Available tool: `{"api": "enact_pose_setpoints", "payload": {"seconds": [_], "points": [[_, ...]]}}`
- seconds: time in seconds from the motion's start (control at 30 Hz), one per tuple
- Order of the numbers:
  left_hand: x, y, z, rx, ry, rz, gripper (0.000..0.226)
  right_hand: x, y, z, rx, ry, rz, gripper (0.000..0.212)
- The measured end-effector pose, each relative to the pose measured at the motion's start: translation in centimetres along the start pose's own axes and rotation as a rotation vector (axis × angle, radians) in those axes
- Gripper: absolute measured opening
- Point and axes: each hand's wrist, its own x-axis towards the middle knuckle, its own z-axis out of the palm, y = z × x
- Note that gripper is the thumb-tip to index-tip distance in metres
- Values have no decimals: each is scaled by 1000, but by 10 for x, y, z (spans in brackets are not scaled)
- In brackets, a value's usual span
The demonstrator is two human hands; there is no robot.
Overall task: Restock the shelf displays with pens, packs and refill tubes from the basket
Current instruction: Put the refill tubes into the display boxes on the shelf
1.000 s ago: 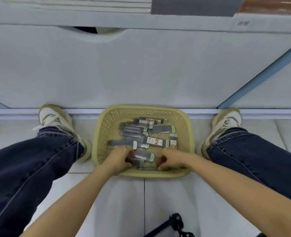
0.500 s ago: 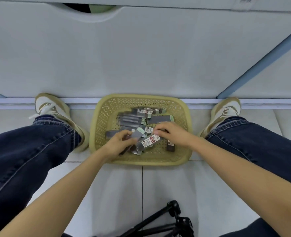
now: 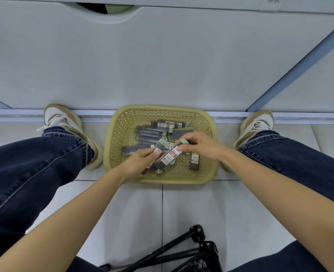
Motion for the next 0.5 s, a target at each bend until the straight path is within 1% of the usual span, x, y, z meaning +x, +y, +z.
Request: {"api": "enact_pose_setpoints", "payload": {"seconds": [0.07,0.13,0.17,0.23,0.27,0.37,0.43,0.5], "points": [[-1,0,4,-170,-71,-75,35,4,-4,6,34,57,-7,18],[-3,1,11,-337,-169,-115,40,8,-7,15,28,132,-25,24],[-3,2,13,-372,-197,-113,42,9,-9,20,25,162,-43,26],[-3,1,15,-373,-197,-90,48,10,-10,27,40,202,-77,28],[-3,1,16,-338,-170,-76,45,9,-11,28,51,208,-82,29],[0,-2,12,-260,-19,-47,23,8,-7,25,27,214,-48,35],[2,-2,6,-326,102,-39,20,8,2,21,-88,255,16,38],[4,-4,-5,-401,187,-25,18,9,13,20,-248,269,63,38]]}}
